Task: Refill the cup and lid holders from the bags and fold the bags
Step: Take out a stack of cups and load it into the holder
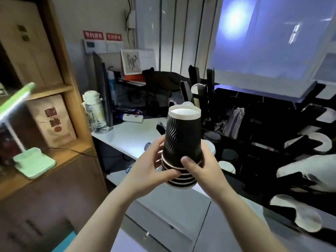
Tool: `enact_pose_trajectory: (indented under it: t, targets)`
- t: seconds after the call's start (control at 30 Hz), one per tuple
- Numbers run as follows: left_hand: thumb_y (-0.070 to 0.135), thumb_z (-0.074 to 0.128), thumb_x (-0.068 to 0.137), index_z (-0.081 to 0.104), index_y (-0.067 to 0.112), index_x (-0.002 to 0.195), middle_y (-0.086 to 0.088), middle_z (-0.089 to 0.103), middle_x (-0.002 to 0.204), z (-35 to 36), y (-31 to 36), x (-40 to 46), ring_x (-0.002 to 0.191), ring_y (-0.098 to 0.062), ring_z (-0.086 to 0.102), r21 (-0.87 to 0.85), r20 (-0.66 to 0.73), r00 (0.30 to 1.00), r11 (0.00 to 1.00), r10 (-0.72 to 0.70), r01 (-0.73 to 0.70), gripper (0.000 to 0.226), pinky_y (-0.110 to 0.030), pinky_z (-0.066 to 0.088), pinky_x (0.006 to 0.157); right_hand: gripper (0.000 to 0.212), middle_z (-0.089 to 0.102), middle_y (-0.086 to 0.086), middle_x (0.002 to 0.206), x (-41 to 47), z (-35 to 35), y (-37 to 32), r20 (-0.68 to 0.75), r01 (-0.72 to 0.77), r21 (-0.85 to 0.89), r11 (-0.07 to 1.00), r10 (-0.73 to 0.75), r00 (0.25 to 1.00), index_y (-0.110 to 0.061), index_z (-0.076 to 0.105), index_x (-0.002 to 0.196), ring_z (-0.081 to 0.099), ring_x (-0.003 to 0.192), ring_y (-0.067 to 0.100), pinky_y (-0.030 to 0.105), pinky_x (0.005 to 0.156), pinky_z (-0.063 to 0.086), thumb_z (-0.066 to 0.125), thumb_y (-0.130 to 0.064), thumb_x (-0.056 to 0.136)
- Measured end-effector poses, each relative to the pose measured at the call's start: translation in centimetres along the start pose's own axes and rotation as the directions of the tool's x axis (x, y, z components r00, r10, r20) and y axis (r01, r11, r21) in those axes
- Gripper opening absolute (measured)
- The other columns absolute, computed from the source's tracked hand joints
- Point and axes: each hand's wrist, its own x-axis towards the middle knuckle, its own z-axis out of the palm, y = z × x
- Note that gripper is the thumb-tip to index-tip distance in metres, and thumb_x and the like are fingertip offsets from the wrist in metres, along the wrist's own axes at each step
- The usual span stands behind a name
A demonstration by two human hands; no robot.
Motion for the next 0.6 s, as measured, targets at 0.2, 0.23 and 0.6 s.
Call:
enact_pose_trajectory:
  t: [0.2,0.23,0.6]
  targets:
    - [0.011,0.076,0.069,0.033,0.039,0.142,0.021,0.06,0.124,-5.0,-2.9,5.7,0.114,-0.004,0.059,0.105,-0.016,0.999,0.994,0.043,-0.041,0.089,-0.02,0.049,0.092,0.075,0.064,0.002,0.123,8.3,1.3,2.2,-0.008,0.059,-0.031,0.998,-0.059,0.998,-0.023,0.048,0.13,0.06,0.116,0.019,0.046,0.097,0.049,0.083,-0.027,0.064]
    - [0.011,0.077,0.069,0.034,0.041,0.141,0.021,0.059,0.123,-5.7,-3.3,6.5,0.114,-0.004,0.058,0.113,-0.016,0.999,0.993,0.044,-0.042,0.089,-0.017,0.048,0.091,0.073,0.064,0.001,0.122,9.4,1.7,2.4,-0.023,0.06,-0.042,0.997,-0.061,0.998,-0.024,0.05,0.129,0.061,0.115,0.019,0.047,0.096,0.049,0.082,-0.025,0.063]
    - [0.006,0.073,0.067,0.035,0.06,0.126,0.028,0.055,0.125,-7.9,-10.2,11.9,0.121,0.003,0.05,0.07,0.067,0.997,0.997,0.034,-0.039,0.088,-0.01,0.04,0.096,0.075,0.063,-0.016,0.118,12.7,3.8,6.0,-0.159,-0.061,-0.178,0.982,0.032,0.987,-0.043,0.048,0.121,0.059,0.113,0.006,0.036,0.095,0.051,0.081,-0.03,0.055]
